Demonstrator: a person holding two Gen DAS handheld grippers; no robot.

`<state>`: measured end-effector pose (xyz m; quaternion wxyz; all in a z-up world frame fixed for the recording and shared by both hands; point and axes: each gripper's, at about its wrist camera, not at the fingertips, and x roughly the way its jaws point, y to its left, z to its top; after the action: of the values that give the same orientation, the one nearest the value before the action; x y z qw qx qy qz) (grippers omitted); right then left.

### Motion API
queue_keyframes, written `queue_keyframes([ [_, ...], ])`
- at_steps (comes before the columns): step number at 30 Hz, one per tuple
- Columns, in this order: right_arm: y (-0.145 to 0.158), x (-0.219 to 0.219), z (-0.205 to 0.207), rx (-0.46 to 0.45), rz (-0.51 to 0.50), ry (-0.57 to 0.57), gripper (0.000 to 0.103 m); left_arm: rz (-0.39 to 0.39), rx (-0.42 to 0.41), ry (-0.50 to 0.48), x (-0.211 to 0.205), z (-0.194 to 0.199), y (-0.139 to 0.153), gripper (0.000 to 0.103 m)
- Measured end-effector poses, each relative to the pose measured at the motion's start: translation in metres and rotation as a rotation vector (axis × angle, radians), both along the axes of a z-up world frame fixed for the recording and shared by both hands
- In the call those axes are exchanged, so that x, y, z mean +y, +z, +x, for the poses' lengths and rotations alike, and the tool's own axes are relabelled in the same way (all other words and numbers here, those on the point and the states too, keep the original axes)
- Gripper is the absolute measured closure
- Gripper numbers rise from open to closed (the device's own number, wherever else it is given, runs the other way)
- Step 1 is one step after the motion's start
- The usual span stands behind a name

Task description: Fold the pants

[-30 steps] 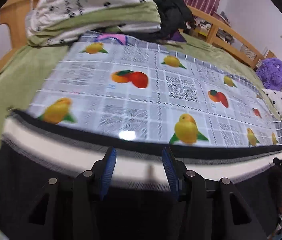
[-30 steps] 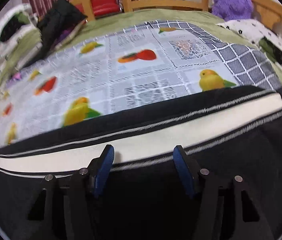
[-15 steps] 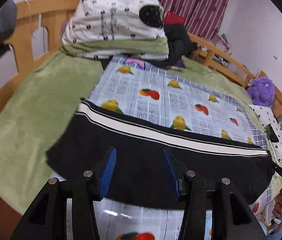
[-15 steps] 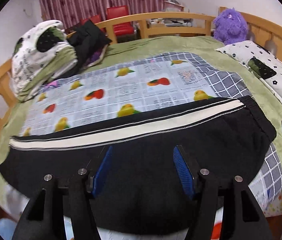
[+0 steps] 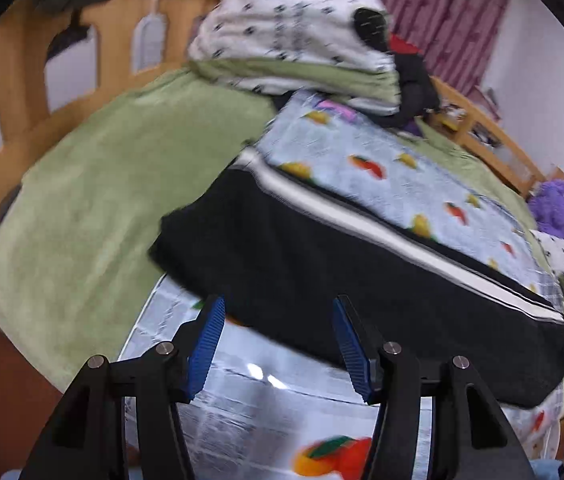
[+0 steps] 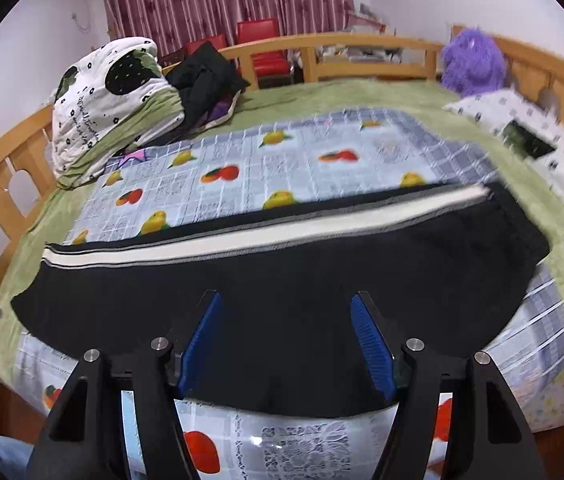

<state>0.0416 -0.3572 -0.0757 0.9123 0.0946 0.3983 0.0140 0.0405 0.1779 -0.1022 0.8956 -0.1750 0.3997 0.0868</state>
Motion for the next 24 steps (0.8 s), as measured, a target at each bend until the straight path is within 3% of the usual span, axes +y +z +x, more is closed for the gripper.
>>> queue_keyframes([
  [5,-0.025,-0.007,0.012,0.013,0.046,-0.011,0.037,0.059,0.049,0.111,0.043,0.03,-0.033,0.049],
  [10,-0.047,-0.008,0.023,0.055,0.028,-0.04,0.037,-0.035,0.029,0.209,0.083,0.056,-0.055,0.052],
  [12,-0.055,-0.005,0.028,0.081,0.013,-0.067,0.037,0.012,0.001,0.199,0.084,0.06,-0.052,0.092],
  [14,-0.058,0.0,0.03,0.086,0.002,-0.073,0.037,-0.019,-0.047,0.211,0.093,0.049,-0.048,0.092],
  [17,-0.06,0.013,0.031,0.078,-0.043,-0.059,0.037,-0.081,-0.033,0.208,0.103,0.032,-0.064,0.091],
  [19,-0.064,0.021,0.033,0.087,-0.079,-0.045,0.037,-0.096,-0.04,0.199,0.103,0.023,-0.073,0.085],
  [20,-0.068,0.025,0.034,0.1,-0.085,-0.036,0.037,-0.1,-0.04,0.197,0.103,0.019,-0.075,0.078],
  [21,-0.071,0.028,0.034,0.111,-0.086,-0.031,0.037,-0.107,-0.029,0.199,0.104,0.016,-0.075,0.062],
  [22,-0.072,0.03,0.035,0.116,-0.087,-0.028,0.037,-0.128,-0.018,0.193,0.104,0.013,-0.076,0.056],
  [24,-0.074,0.036,0.037,0.121,-0.096,-0.018,0.037,-0.203,-0.034,0.136,0.104,0.008,-0.079,0.054],
])
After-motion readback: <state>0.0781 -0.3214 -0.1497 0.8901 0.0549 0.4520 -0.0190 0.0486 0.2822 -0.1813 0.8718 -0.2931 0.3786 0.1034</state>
